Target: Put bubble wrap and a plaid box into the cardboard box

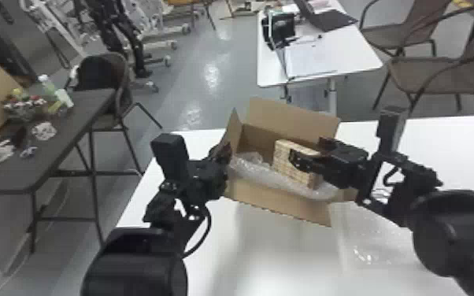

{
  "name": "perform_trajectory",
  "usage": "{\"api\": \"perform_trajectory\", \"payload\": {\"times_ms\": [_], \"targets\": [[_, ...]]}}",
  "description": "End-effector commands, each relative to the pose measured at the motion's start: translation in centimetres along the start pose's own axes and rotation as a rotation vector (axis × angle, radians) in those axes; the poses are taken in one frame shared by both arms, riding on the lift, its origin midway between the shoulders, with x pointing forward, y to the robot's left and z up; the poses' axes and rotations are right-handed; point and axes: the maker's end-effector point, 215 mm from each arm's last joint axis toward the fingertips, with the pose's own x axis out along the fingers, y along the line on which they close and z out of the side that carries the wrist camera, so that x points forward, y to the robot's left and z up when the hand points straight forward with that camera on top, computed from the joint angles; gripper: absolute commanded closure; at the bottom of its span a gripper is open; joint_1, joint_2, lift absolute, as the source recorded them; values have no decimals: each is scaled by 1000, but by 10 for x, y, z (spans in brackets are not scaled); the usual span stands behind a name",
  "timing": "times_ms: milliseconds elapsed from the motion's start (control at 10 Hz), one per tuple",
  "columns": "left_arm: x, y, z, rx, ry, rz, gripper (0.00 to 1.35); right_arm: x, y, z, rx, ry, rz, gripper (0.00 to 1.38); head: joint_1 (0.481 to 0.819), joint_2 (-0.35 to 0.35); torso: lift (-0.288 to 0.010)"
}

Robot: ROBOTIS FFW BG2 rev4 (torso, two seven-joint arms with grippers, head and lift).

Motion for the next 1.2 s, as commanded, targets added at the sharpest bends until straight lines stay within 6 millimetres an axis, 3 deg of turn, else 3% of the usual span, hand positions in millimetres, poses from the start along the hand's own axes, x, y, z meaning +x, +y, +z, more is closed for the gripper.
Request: {"api": "perform_trajectory", "payload": {"times_ms": [0, 400, 600, 900, 1100], "targets": [[0, 1, -1, -1, 1, 2, 1220, -4, 5, 26, -85, -42, -8, 117, 635, 311, -110], [-3, 5, -4, -4, 5, 12, 1220, -56, -21, 75, -253, -193, -221, 119, 610, 274, -110], [-4, 6, -3, -3, -2, 16, 1220, -95, -50, 72, -259, -219, -354, 119, 610, 235, -110], [-8, 15, -8, -5, 2, 37, 1220, -157, -77, 56, -271, -229, -530, 119, 631, 182, -110], [-9, 24, -17, -19, 23, 62, 1220, -175, -82, 49, -266, -226, -576, 119, 652, 161, -110]]}}
